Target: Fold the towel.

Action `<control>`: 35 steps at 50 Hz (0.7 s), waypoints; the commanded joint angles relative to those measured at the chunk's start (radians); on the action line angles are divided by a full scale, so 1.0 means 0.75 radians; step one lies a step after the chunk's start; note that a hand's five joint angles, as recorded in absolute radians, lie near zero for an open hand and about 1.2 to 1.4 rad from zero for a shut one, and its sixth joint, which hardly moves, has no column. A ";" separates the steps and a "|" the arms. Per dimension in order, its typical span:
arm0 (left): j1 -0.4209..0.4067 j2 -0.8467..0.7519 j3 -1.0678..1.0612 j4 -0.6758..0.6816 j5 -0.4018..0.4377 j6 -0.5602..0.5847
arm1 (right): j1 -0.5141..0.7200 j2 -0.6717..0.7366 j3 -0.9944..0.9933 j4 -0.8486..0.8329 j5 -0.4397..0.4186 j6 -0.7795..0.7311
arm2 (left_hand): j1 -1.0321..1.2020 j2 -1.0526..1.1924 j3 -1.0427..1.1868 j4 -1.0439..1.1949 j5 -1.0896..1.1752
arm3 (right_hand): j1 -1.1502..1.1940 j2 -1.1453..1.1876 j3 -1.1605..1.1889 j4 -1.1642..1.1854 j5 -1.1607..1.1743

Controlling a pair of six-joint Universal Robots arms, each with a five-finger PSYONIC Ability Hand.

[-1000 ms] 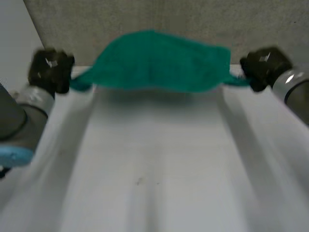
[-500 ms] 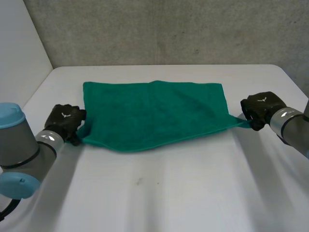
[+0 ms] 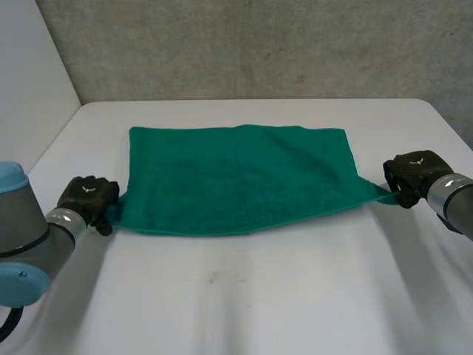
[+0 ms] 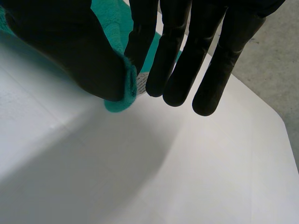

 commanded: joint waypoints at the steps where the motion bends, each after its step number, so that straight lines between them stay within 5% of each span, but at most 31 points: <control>1: 0.000 -0.005 0.015 -0.001 0.035 -0.044 | -0.001 0.000 0.002 -0.001 0.000 -0.001 | 0.301 0.301 0.301 0.296 0.314 | 0.559 0.295 0.282 0.272 0.301; 11: 0.000 -0.048 0.052 0.002 0.146 -0.048 | -0.001 0.000 0.004 -0.003 0.000 -0.001 | 0.650 0.650 0.649 0.644 0.662 | 0.559 0.295 0.282 0.272 0.301; 14: 0.000 -0.067 0.072 0.002 0.144 -0.044 | -0.001 0.000 0.004 -0.003 0.000 -0.001 | 1.040 1.040 1.040 1.035 1.053 | 0.559 0.295 0.282 0.272 0.301; 25: 0.022 0.080 0.093 -0.164 0.113 -0.022 | -0.003 -0.059 -0.012 0.054 0.006 -0.025 | 1.041 1.041 1.041 1.035 1.054 | 0.559 0.295 0.282 0.272 0.301; 29: 0.034 0.274 0.044 -0.333 0.060 0.068 | -0.005 -0.104 -0.014 0.159 0.002 -0.062 | 1.041 1.041 1.041 1.035 1.054 | 0.559 0.295 0.282 0.272 0.301; 35: 0.032 0.616 -0.075 -0.636 -0.054 0.325 | -0.041 -0.268 0.016 0.712 0.033 -0.531 | 1.041 1.041 1.041 1.035 1.054 | 0.559 0.295 0.282 0.272 0.301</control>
